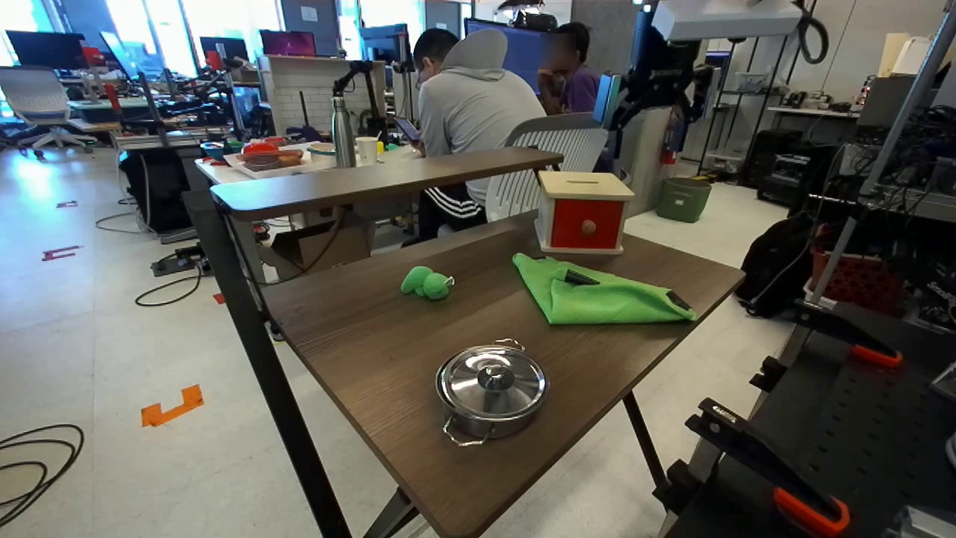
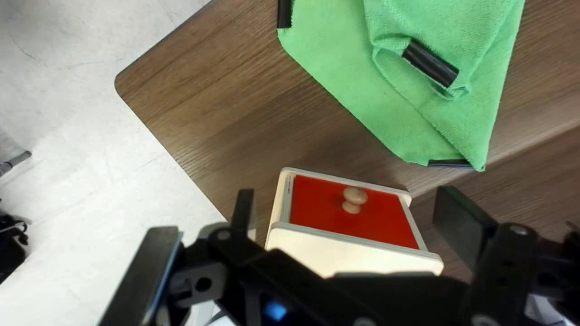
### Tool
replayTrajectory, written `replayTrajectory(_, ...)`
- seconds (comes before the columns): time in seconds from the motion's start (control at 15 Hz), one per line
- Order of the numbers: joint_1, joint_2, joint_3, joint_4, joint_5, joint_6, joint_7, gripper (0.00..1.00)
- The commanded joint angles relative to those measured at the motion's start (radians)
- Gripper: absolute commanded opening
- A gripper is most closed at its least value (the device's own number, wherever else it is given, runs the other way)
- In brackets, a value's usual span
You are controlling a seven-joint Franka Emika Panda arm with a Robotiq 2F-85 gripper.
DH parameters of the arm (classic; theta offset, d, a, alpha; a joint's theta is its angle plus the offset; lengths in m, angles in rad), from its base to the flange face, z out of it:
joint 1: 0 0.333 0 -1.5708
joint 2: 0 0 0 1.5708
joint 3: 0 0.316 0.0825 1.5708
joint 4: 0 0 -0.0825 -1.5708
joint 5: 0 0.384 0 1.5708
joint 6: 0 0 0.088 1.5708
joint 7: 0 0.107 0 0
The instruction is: Close the drawer
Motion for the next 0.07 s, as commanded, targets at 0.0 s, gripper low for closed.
replayTrajectory(0.0,-0.038,-0.004,0.038,-0.003,-0.014,-0.003,0.007,1.00)
